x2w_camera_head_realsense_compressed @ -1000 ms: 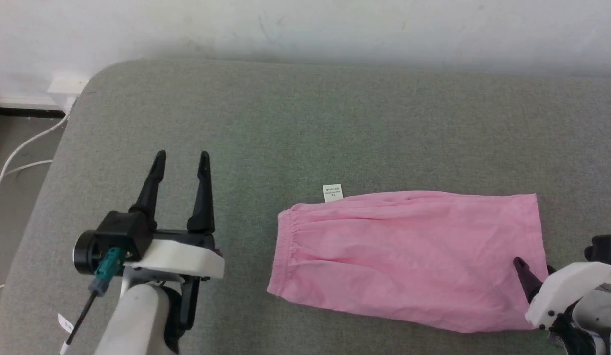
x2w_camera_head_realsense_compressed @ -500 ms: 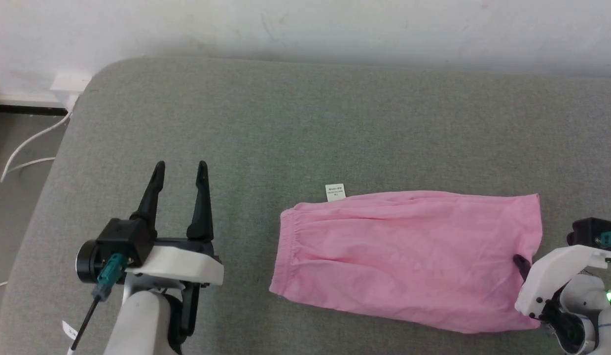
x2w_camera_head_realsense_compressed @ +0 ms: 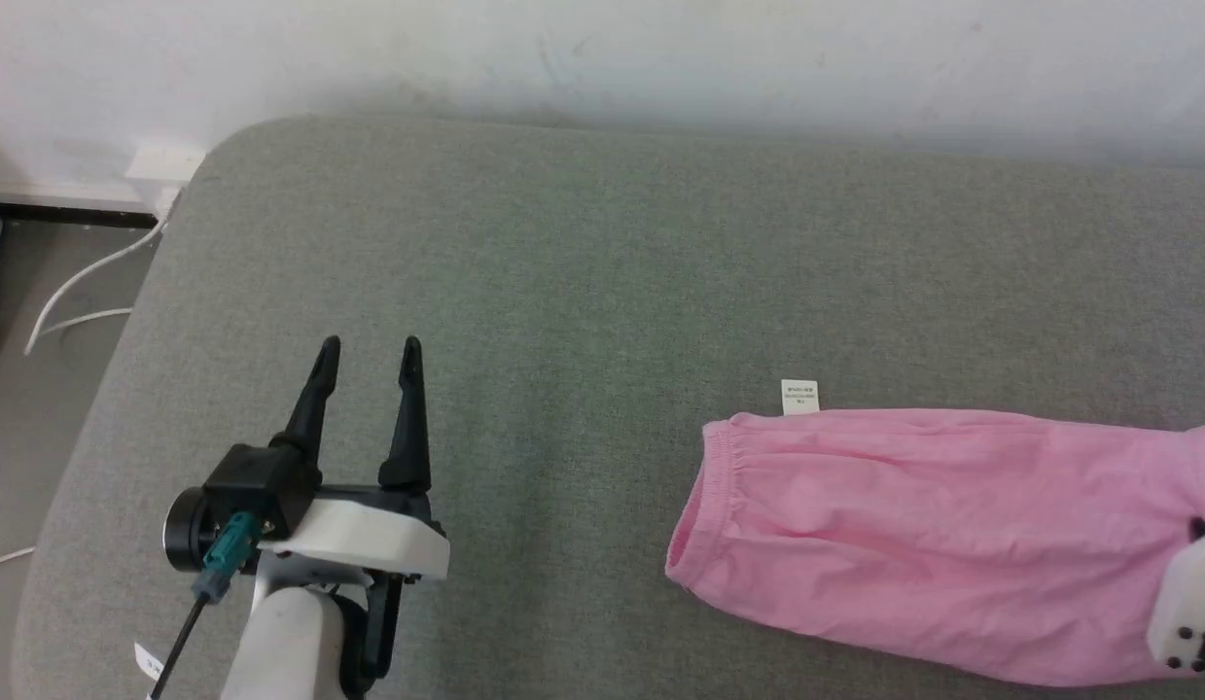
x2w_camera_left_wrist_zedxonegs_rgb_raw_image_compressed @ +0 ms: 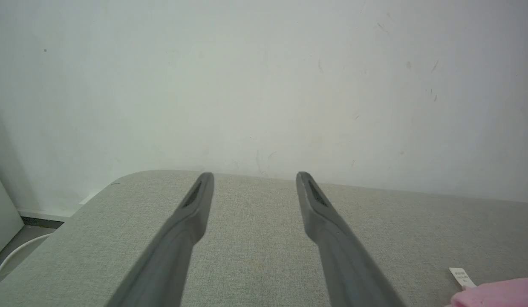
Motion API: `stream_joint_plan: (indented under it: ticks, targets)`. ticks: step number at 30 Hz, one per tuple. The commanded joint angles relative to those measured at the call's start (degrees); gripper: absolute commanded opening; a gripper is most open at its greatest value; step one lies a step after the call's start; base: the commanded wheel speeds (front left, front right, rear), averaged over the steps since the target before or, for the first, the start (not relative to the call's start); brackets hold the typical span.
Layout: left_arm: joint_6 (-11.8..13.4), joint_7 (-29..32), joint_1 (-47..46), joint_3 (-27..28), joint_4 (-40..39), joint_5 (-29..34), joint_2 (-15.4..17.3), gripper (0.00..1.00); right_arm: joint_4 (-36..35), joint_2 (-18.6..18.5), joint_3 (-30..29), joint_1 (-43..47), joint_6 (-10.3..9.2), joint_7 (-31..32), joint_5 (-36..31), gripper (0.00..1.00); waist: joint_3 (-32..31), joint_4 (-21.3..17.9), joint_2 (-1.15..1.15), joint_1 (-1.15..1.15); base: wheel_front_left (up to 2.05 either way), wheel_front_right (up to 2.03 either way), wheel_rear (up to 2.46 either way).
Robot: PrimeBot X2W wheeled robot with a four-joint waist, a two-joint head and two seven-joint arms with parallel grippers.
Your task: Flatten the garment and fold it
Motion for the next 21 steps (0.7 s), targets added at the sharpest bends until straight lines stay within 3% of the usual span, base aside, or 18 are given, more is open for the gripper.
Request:
stream_joint_plan:
  ticks: [1, 6, 11, 16, 21]
  targets:
    - [-0.43, -0.27, 0.99, 0.28, 0.24, 0.38, -0.27, 1.00, -3.00, 0.21, 1.98, 1.13, -0.06, 0.79, -0.11, 0.00, -0.14, 0.17, 0.00, -0.01, 0.00, 0.00, 0.00]
    - [-0.83, -0.27, 1.31, 0.41, 0.22, 0.36, -0.42, 1.00, -16.18, 0.02, 13.62, 3.27, -0.06, 5.96, 2.46, 0.00, -0.13, 0.59, 0.00, -0.01, 0.00, 0.00, 0.00]
    - [-1.06, -0.27, 0.81, 0.17, 0.34, 0.32, -0.49, 1.00, -24.12, -4.12, 29.64, 2.18, -0.06, 12.45, 4.23, 0.00, 0.17, 1.28, 0.00, -0.01, 0.00, 0.00, 0.00]
    - [-1.09, -0.27, -0.02, -0.49, 0.19, -0.13, -0.52, 1.00, -21.23, -6.00, 42.06, -2.37, -0.06, 15.33, 6.67, 0.00, 0.83, 2.31, 0.00, -0.01, 0.00, 0.00, 0.00]
    - [-0.64, -0.27, -0.51, -1.22, 0.23, -0.75, -0.53, 1.00, -13.06, -5.07, 49.32, -6.89, -0.06, 15.44, 8.21, 0.00, 1.70, 3.38, 0.00, -0.01, 0.00, 0.00, 0.00]
